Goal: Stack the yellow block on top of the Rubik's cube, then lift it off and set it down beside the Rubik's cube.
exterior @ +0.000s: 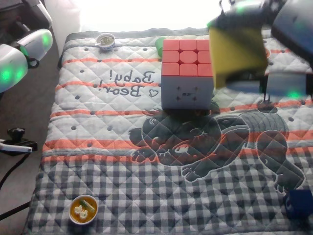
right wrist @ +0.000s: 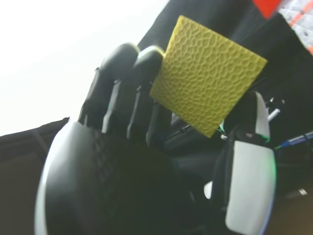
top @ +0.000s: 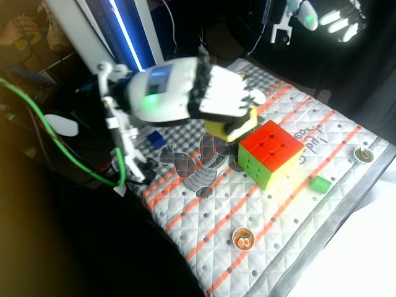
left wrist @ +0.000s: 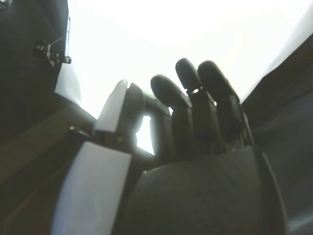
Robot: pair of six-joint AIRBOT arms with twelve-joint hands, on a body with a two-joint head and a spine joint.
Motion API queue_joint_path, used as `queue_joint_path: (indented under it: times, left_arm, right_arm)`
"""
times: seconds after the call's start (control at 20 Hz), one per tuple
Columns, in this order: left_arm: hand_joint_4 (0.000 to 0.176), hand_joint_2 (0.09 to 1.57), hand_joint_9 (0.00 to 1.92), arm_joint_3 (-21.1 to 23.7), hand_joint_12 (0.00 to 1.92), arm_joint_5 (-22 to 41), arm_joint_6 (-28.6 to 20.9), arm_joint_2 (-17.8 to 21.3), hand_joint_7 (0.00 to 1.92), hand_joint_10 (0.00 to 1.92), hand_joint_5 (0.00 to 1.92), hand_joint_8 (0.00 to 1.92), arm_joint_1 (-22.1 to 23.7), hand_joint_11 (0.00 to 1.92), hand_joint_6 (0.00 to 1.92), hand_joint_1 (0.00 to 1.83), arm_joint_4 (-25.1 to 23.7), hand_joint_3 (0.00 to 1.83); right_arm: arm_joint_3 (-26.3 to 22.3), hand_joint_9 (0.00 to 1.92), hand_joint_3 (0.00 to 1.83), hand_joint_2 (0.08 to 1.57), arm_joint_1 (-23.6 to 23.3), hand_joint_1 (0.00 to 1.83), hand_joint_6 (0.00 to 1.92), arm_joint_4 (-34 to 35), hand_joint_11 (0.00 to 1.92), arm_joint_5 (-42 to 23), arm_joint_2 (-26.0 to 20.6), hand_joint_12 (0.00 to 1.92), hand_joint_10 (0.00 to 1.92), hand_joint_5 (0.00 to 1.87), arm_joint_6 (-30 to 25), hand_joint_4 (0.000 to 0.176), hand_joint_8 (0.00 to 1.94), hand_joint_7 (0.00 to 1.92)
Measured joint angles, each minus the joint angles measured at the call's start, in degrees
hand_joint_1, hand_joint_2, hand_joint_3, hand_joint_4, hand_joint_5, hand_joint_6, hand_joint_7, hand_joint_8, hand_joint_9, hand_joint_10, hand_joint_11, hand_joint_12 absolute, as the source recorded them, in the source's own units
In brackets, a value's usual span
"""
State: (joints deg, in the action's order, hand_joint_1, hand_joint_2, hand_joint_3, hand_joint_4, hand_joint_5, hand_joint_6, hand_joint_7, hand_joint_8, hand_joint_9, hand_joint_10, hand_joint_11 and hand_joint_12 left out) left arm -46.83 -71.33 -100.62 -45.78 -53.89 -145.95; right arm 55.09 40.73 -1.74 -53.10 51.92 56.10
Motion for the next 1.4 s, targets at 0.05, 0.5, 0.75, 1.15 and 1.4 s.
queue_joint_path:
  times: [0.05, 0.5, 0.75, 1.15, 1.4]
  left_arm:
    - [0.0, 1.35, 0.27, 0.0, 1.92, -0.8, -0.5, 0.0, 0.44, 1.26, 0.68, 1.65, -0.6, 0.11, 1.56, 1.09, 0.7, 0.0]
    - [0.0, 1.36, 0.23, 0.6, 1.92, -2.4, -0.8, 0.4, 0.41, 1.42, 0.67, 1.7, -1.5, 0.11, 1.56, 1.09, 1.9, 0.0]
    - [0.0, 1.37, 0.23, 0.6, 1.92, -2.6, -0.8, 0.3, 0.41, 1.4, 0.66, 1.7, -1.5, 0.1, 1.6, 1.08, 1.6, 0.0]
    - [0.0, 1.37, 0.26, 0.6, 1.92, -2.6, -0.8, 0.4, 0.42, 1.3, 0.67, 1.68, -1.5, 0.06, 1.6, 1.09, 1.8, 0.0]
    - [0.0, 1.37, 0.26, 1.1, 1.91, -3.1, -0.8, 0.4, 0.43, 1.34, 0.67, 1.67, -2.1, 0.08, 1.59, 1.09, 2.6, 0.0]
  right_arm:
    - [-0.6, 0.69, 0.0, 1.17, 1.6, 1.2, 1.16, -0.3, 0.29, -0.2, 0.0, 1.89, 1.36, 0.89, 0.0, 0.005, 1.21, 0.9]
    - [-2.6, 0.48, 0.0, 1.16, 12.2, 1.21, 1.15, 1.3, 0.25, 0.2, -0.9, 1.92, 1.7, 0.86, -0.2, 0.0, 1.19, 0.93]
    - [-1.3, 0.86, 0.0, 1.15, 14.9, 1.25, 1.01, 3.9, 0.7, 4.5, 1.6, 1.78, 1.44, 0.89, -0.3, 0.0, 1.22, 0.97]
    - [-0.7, 0.19, 0.0, 0.88, 15.3, 0.8, 1.03, 4.5, 0.19, 6.9, 2.7, 1.92, 1.73, 0.18, -0.4, 0.0, 1.48, 0.14]
    - [-2.4, 0.0, 0.0, 0.83, 15.3, 0.56, 1.26, 4.5, 0.03, 5.5, 1.0, 1.92, 1.74, 0.0, -0.4, 0.0, 1.58, 0.0]
